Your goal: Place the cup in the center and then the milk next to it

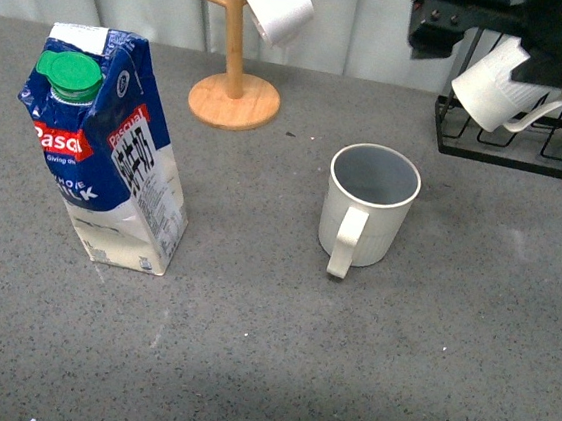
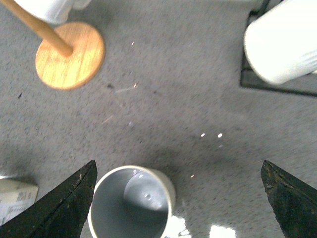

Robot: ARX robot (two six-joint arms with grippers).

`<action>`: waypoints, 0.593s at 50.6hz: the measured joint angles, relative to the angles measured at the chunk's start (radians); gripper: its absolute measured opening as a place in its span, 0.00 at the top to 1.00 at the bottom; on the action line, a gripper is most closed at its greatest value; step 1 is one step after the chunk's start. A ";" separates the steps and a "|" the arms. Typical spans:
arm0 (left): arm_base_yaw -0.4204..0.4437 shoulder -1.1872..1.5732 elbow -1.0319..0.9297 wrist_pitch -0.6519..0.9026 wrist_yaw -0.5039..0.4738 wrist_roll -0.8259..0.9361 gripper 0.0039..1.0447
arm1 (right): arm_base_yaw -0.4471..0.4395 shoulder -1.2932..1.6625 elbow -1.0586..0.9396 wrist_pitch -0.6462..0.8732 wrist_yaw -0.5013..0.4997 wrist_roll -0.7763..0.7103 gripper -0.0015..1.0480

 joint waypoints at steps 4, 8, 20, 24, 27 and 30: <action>0.000 0.000 0.000 0.000 0.000 0.000 0.06 | -0.005 -0.042 -0.154 0.370 0.170 -0.101 0.21; 0.000 0.000 0.000 0.000 -0.001 0.000 0.06 | -0.034 -0.087 -0.399 0.852 0.194 -0.170 0.38; 0.000 0.000 0.000 0.000 0.000 0.000 0.06 | -0.106 -0.287 -0.677 1.138 0.142 -0.207 0.73; 0.000 0.000 0.000 0.000 0.000 0.000 0.06 | -0.123 -0.335 -0.752 1.143 0.122 -0.210 0.87; 0.000 0.000 0.000 0.000 0.000 0.000 0.06 | -0.134 -0.364 -0.795 1.143 0.109 -0.211 0.95; 0.000 0.000 0.000 0.000 0.000 0.000 0.06 | -0.143 -0.397 -0.833 1.143 0.096 -0.213 0.99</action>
